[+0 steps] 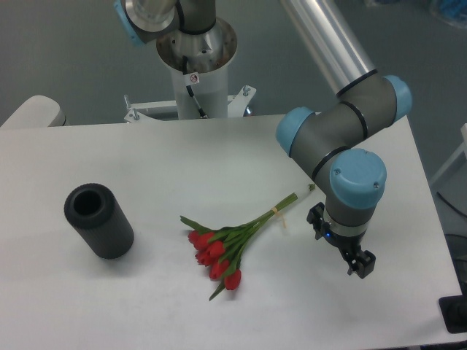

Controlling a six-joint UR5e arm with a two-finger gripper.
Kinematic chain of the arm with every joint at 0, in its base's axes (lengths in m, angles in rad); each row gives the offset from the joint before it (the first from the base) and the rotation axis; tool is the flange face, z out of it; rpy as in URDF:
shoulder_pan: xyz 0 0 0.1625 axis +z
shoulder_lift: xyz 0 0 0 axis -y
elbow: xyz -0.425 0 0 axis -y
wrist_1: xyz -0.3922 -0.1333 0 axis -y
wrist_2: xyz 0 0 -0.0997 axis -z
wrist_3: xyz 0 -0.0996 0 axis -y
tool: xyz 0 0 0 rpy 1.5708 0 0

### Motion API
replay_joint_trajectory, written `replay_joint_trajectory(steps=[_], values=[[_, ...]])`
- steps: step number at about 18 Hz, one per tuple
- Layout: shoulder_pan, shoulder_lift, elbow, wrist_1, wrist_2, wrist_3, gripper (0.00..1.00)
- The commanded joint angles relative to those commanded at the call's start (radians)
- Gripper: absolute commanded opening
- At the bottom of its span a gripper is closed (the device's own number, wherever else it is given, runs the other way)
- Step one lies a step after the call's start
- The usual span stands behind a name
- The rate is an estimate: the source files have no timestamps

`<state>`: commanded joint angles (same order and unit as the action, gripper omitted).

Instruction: Pick up the flowers from the table

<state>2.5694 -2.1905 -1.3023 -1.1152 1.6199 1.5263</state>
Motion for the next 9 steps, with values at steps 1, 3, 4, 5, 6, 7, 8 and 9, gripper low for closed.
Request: replay_joint_trajectory(steps=[1,3,4,5,6,7,8,9], values=[[0.000,0.000,-0.002,0.002,0.002,0.000,1.00],[-0.003,-0.002,-0.002,0.002,0.002,-0.003,1.00],[-0.014,-0.003,-0.002,0.002,0.003,-0.005,1.00],[-0.020,-0.006,-0.002,0.002,0.003,-0.011,1.00],[-0.023,-0.006,-0.002,0.003,0.005,-0.012,1.00],[-0.025,-0.006,-0.005,0.002,0.005,-0.014,1.00],[-0.025,-0.003,-0.009,0.002,0.003,-0.015,1.00],[-0.025,-0.002,-0.015,0.002,0.003,-0.017,1.00]])
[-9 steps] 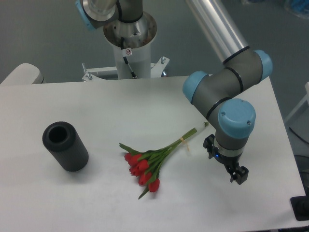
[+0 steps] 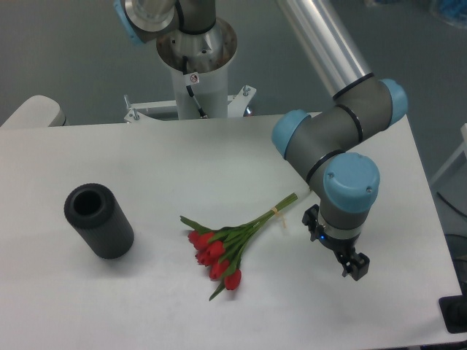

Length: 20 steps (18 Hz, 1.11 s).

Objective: Pick up the flowers from the table
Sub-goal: 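Move the gripper over the tulip stems and lower onto them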

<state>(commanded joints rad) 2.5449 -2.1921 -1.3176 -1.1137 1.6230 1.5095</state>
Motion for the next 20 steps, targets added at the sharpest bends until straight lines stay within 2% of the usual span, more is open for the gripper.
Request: replay_joint_trajectory(steps=[11,16,20], values=[[-0.051,0.048,-0.156,0.045,-0.002,-0.120,1.00],[-0.054,0.115,-0.268,0.051,-0.002,-0.104,1.00],[-0.081,0.133,-0.337,0.058,0.000,-0.123,1.00]])
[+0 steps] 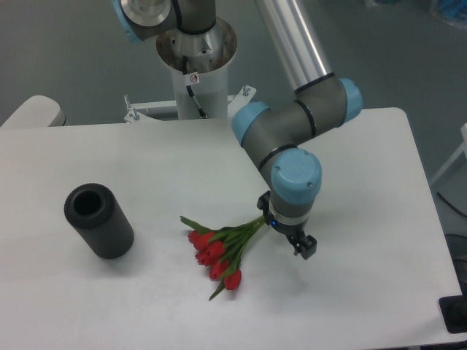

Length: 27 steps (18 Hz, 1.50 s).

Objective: Pick up the flowers from the table
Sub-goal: 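Move the gripper over the tulip stems and lower onto them, then close the gripper around the red tulip stems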

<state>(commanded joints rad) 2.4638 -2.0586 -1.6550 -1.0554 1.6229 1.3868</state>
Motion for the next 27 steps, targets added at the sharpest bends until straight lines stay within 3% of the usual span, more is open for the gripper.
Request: replay_joint_trajectory(steps=[4,7,10,13,17,20,24,27], values=[[-0.022,-0.003,-0.074,0.124,0.000,-0.064,1.00],[-0.032,-0.003,-0.089,0.144,0.000,-0.066,0.96],[-0.034,-0.003,-0.089,0.146,0.000,-0.071,0.63],[-0.035,-0.006,-0.089,0.149,0.003,-0.090,0.39],[-0.035,-0.006,-0.084,0.152,0.003,-0.104,0.24],[-0.035,-0.002,-0.075,0.147,0.003,-0.120,0.06],[-0.025,0.028,-0.065,0.144,0.002,-0.120,0.03],[-0.019,0.028,0.003,0.140,0.006,-0.121,0.03]])
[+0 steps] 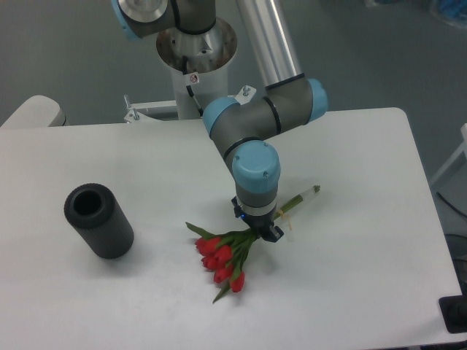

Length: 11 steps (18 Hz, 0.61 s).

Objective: Pick up the flowers from the table
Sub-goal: 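Close the gripper around the red tulip stems, then lift the tulip bouquet up off the table and hold it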

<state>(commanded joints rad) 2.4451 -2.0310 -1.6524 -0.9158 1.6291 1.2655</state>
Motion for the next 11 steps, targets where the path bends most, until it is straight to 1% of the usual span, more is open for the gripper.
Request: replay_joint_trajectory(steps=[3,7,9,11], values=[[0.018,-0.003,0.063,-0.014,-0.005,0.003,0.03],[0.051,-0.012,0.108,-0.049,-0.014,0.008,0.03],[0.052,-0.026,0.141,-0.083,-0.014,0.008,0.02],[0.054,-0.049,0.193,-0.130,-0.014,0.008,0.02]])
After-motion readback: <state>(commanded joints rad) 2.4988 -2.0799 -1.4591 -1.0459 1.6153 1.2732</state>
